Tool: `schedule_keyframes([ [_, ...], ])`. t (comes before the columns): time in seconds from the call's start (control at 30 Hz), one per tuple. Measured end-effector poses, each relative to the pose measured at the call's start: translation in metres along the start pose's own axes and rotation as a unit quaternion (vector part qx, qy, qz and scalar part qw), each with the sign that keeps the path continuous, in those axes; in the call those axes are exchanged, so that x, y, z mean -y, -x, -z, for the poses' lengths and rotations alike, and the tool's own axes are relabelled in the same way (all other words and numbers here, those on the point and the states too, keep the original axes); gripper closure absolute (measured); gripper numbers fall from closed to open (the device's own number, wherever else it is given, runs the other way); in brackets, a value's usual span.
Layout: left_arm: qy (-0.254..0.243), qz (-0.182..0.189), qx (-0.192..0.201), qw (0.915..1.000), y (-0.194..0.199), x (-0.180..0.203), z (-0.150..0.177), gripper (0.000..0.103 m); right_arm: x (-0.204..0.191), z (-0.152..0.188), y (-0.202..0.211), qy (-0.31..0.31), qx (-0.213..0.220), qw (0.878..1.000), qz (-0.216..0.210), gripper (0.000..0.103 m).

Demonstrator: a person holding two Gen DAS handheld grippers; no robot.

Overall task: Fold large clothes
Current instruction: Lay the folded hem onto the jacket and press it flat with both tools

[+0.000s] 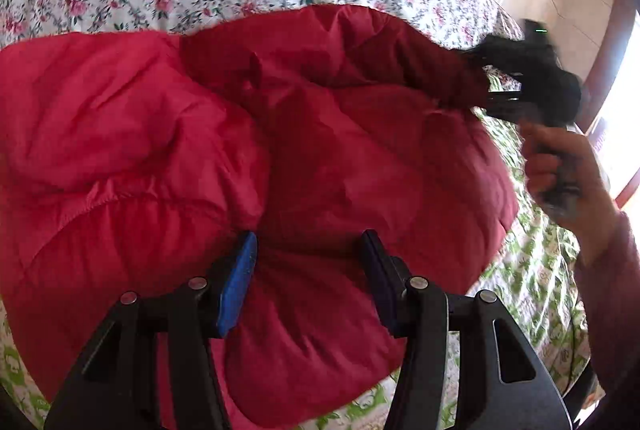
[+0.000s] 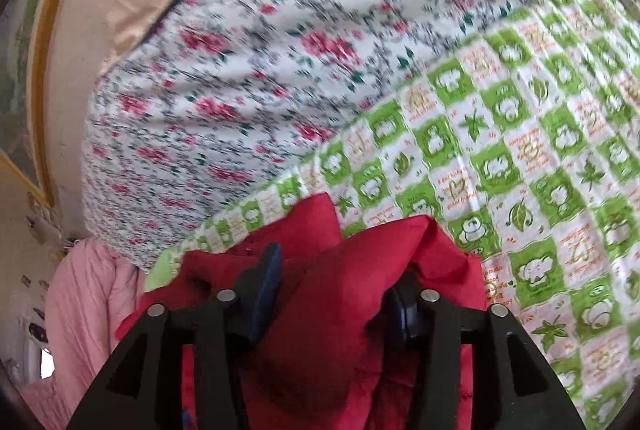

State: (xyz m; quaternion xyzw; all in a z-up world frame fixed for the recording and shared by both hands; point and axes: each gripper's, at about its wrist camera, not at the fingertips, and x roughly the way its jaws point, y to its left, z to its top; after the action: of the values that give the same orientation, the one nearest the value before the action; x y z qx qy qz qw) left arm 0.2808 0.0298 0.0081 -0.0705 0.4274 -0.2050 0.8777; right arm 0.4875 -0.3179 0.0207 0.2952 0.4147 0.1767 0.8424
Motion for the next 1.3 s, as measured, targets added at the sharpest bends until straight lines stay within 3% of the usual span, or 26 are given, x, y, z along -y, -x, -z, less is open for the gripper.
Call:
schedule_keyframes([
  [0.17, 0.017, 0.000, 0.014, 0.9998, -0.001, -0.009, 0.004, 0.051, -0.026, 0.010, 0.042, 0.047, 0.035, 0.998, -0.020, 0.032],
  [0.3, 0.030, 0.002, 0.023, 0.9993, 0.005, -0.011, 0.010, 0.051, -0.043, 0.030, 0.064, 0.087, 0.062, 0.994, -0.037, 0.031],
  [0.4, 0.024, -0.008, 0.027, 0.9993, 0.011, -0.013, 0.012, 0.051, -0.064, 0.051, 0.053, 0.156, 0.023, 0.987, -0.036, 0.031],
  [0.53, 0.025, -0.043, 0.013, 0.9987, -0.003, -0.022, 0.007, 0.051, -0.095, 0.086, 0.014, 0.281, -0.046, 0.959, 0.000, 0.031],
  [0.63, 0.016, -0.076, 0.008, 0.9969, -0.015, -0.025, 0.003, 0.051, -0.107, 0.102, -0.027, 0.324, -0.113, 0.939, 0.011, 0.034],
  [0.73, 0.016, -0.095, 0.001, 0.9954, -0.030, -0.034, -0.003, 0.051, -0.103, 0.106, -0.069, 0.344, -0.144, 0.925, 0.065, 0.034],
  [0.83, 0.026, -0.108, -0.001, 0.9938, -0.041, -0.049, -0.013, 0.052, -0.094, 0.093, -0.094, 0.339, -0.135, 0.925, 0.104, 0.035],
  [0.93, 0.051, -0.129, 0.003, 0.9904, -0.049, -0.070, -0.025, 0.067, -0.080, 0.072, -0.108, 0.307, -0.118, 0.935, 0.134, 0.035],
  [1.0, 0.065, -0.144, 0.005, 0.9875, -0.054, -0.086, -0.033, 0.072, -0.067, 0.057, -0.116, 0.288, -0.100, 0.939, 0.157, 0.035],
  [1.1, 0.109, -0.132, 0.001, 0.9852, -0.062, -0.114, -0.042, 0.084, -0.040, 0.036, -0.122, 0.218, -0.093, 0.959, 0.156, 0.035],
  [1.3, 0.148, -0.132, -0.012, 0.9800, -0.089, -0.150, -0.056, 0.088, -0.014, 0.019, -0.126, 0.164, -0.063, 0.970, 0.167, 0.035],
])
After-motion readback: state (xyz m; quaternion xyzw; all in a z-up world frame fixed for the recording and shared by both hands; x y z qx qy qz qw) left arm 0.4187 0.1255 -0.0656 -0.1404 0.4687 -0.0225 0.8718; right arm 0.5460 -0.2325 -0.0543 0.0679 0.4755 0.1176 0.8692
